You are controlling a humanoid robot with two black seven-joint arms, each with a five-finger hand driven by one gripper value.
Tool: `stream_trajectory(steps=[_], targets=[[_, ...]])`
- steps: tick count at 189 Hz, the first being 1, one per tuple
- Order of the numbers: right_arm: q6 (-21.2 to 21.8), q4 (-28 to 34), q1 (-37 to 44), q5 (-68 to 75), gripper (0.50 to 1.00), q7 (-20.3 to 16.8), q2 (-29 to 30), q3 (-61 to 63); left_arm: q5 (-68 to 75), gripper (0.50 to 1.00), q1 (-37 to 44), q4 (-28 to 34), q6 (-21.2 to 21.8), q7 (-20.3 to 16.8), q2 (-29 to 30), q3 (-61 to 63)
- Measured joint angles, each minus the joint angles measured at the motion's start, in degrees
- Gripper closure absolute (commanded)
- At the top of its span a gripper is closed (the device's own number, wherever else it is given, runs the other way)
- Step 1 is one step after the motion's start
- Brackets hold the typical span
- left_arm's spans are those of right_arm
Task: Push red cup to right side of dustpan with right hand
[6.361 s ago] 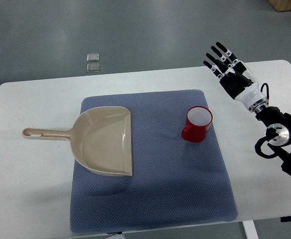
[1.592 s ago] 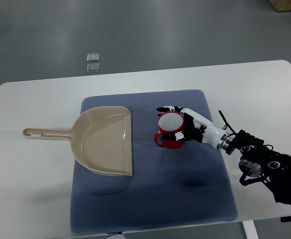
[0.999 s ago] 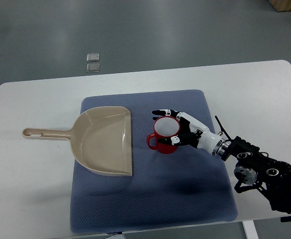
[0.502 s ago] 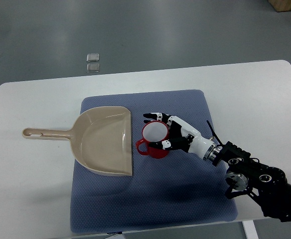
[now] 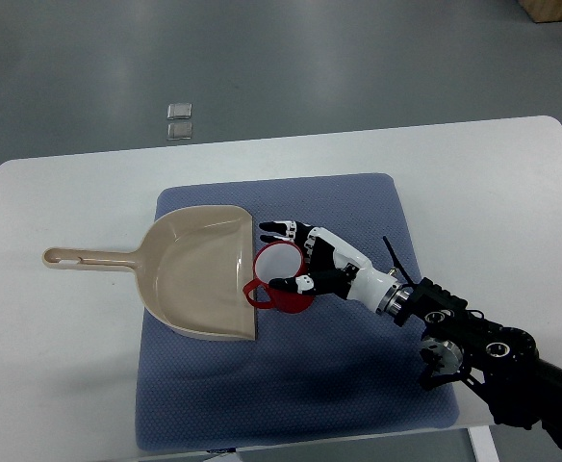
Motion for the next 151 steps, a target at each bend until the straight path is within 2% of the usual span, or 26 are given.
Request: stream_trajectory(steps=[85, 151], targets=[[1.0, -0.3, 0.5, 2.2, 0.568, 0.0, -2.8, 0.7, 0.0, 0.500, 0.0, 0.0, 0.0, 0.0, 0.0, 0.1], [5.1, 0.1, 3.5, 12.7, 0.566, 0.0, -7.9, 0.8, 0.0, 0.500, 0.0, -0.2, 0.0, 0.0, 0.0, 0.2]])
